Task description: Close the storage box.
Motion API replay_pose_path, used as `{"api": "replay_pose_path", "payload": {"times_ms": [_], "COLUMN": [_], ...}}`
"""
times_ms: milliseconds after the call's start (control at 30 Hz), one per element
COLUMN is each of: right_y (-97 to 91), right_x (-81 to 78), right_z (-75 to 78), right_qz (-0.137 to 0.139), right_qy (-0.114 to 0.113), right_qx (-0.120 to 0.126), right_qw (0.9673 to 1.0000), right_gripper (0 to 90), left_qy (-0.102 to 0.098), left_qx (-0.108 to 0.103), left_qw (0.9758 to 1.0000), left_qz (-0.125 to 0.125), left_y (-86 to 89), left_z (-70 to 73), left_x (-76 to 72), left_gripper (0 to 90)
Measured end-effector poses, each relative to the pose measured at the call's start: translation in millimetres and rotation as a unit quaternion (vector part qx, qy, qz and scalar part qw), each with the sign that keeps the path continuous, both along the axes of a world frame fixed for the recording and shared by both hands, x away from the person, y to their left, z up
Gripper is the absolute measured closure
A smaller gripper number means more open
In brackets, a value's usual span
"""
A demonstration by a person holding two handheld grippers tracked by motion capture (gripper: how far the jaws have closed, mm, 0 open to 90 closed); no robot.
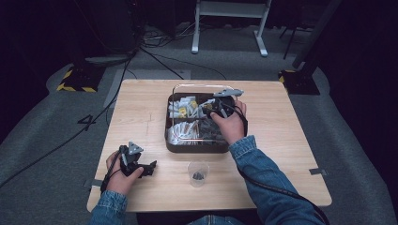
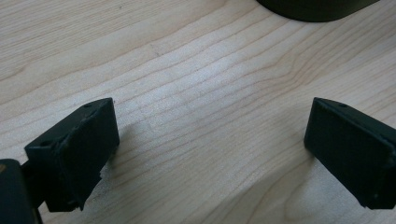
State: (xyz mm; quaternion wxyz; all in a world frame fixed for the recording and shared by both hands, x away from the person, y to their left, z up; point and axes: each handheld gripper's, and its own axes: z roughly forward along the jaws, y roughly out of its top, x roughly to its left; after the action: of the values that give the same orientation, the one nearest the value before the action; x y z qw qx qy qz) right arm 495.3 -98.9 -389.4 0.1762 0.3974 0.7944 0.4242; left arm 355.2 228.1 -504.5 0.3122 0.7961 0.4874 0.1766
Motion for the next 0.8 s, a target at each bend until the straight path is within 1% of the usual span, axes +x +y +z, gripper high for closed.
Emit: {"api": "replay_pose_path", "payload": {"times_ms": [233, 400, 667, 733, 800], "right_y": [8.5, 12.8, 19.7, 21.2, 23.2], "right_x": [3.2, 6.3, 8.5, 8.5, 8.0], "right_z": [-15.3, -22.6, -31.7, -33.5, -34.9], "right_qz": [0.0, -0.003, -0.002, -0.003, -0.004], "right_qy": [0.017, 0.02, 0.026, 0.025, 0.019], "right_qx": [-0.004, -0.012, -0.016, -0.02, -0.027], "right_qw": [0.9998, 0.9997, 0.9995, 0.9995, 0.9995], "right_gripper": [58.2, 58.2, 58.2, 58.2, 58.2], "left_qy": [-0.001, 0.0, 0.0, 0.0, 0.0], "left_qx": [0.0, 0.0, 0.0, 0.001, 0.001], "left_qw": [1.0, 1.0, 1.0, 1.0, 1.0], "left_qz": [0.0, 0.0, 0.0, 0.0, 0.0], "left_y": [-0.1, -0.1, -0.2, -0.2, -0.2], "left_z": [-0.1, 0.0, -0.1, -0.1, -0.1], "left_x": [0.0, 0.0, 0.0, 0.0, 0.0], "left_gripper": [3.6, 3.5, 3.5, 3.5, 3.5]}}
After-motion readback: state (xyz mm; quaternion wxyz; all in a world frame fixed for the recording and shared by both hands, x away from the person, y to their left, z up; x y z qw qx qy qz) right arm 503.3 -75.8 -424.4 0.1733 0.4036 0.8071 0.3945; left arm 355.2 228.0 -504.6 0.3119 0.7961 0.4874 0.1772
